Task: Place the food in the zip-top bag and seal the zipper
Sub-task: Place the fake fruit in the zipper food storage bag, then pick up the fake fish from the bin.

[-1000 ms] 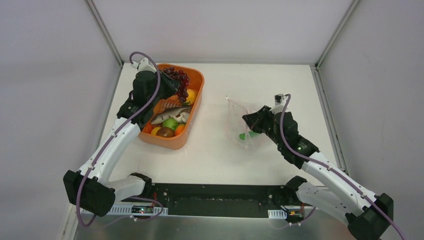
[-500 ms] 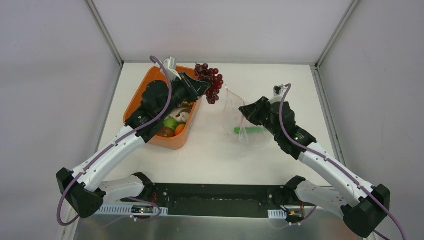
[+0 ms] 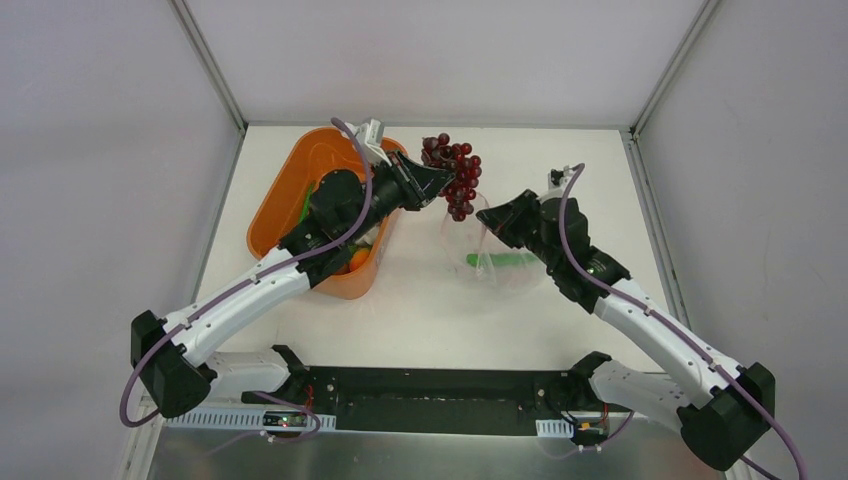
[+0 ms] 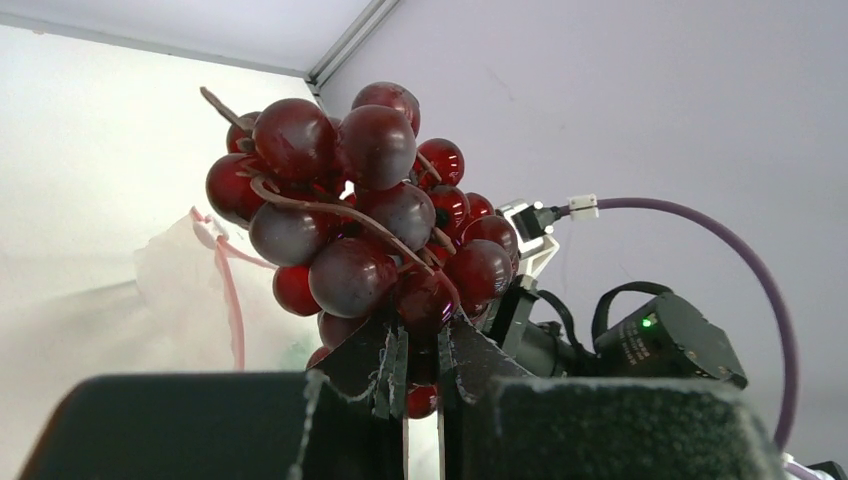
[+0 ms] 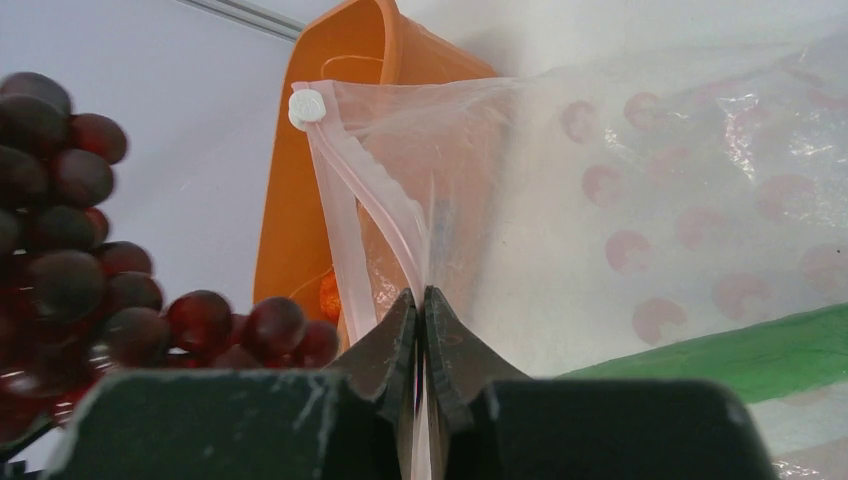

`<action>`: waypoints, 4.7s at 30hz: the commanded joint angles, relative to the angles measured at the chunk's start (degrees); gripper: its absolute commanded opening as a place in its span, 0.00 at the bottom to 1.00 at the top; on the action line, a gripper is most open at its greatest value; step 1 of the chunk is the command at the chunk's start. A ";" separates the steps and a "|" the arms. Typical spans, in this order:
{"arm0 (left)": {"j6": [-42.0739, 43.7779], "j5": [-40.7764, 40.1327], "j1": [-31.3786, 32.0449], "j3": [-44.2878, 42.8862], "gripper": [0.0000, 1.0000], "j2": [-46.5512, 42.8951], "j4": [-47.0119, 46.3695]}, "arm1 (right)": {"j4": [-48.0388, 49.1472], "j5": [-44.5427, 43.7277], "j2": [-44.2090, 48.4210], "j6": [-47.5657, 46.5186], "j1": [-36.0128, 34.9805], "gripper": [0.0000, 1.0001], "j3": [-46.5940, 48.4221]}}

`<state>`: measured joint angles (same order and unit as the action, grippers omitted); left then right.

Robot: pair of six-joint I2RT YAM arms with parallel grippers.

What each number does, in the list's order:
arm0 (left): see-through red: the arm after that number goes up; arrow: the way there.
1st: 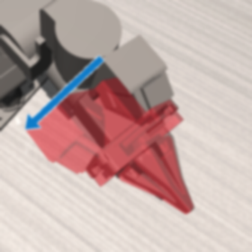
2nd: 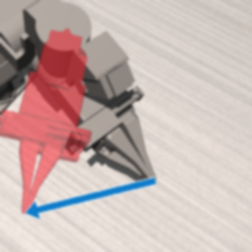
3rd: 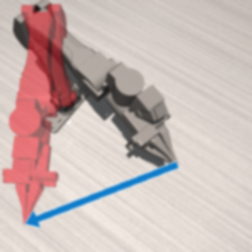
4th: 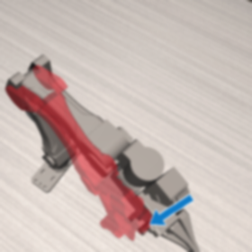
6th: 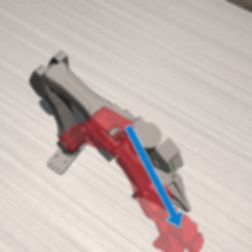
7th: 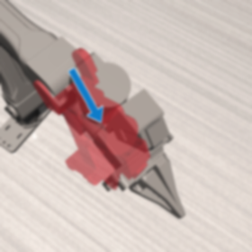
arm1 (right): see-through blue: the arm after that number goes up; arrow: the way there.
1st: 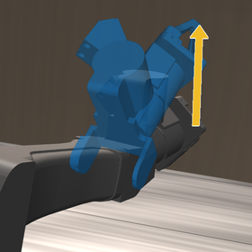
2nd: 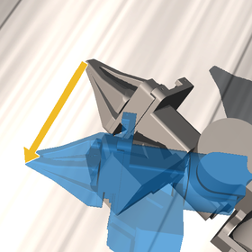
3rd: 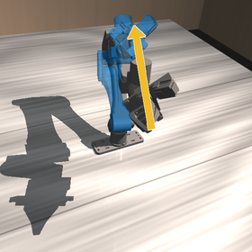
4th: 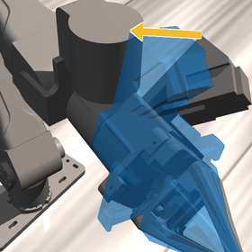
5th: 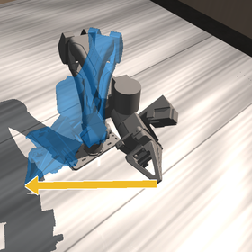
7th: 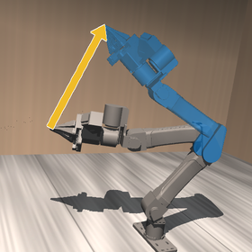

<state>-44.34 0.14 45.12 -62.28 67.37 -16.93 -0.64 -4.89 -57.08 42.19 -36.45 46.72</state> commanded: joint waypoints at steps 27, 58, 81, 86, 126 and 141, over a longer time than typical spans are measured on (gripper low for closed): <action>11.07 -5.78 5.99 0.99 0.00 5.75 0.82 | 9.12 9.00 3.91 12.46 8.49 0.07 0.97; 20.31 6.67 7.84 -8.22 0.56 7.17 15.26 | 23.96 13.67 11.54 17.02 12.69 0.07 -6.96; 21.48 -23.81 -4.82 -1.81 0.92 -6.53 41.05 | 15.13 16.03 11.99 9.90 15.07 0.06 -11.50; 18.23 -15.85 -17.01 -0.94 0.93 -3.27 39.27 | 14.11 16.14 11.36 8.89 15.03 0.06 -10.71; 15.20 -3.90 -14.16 3.08 0.87 9.35 54.90 | 9.91 12.36 8.40 1.61 15.15 0.08 -8.92; 25.76 -16.41 -18.35 -10.80 0.93 17.43 59.81 | 23.35 11.72 -4.39 -8.81 16.08 0.08 -7.94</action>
<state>-24.32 -14.66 30.72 -68.90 80.23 41.41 15.25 7.86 -60.60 39.38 -20.93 36.32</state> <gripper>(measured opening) 0.931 0.075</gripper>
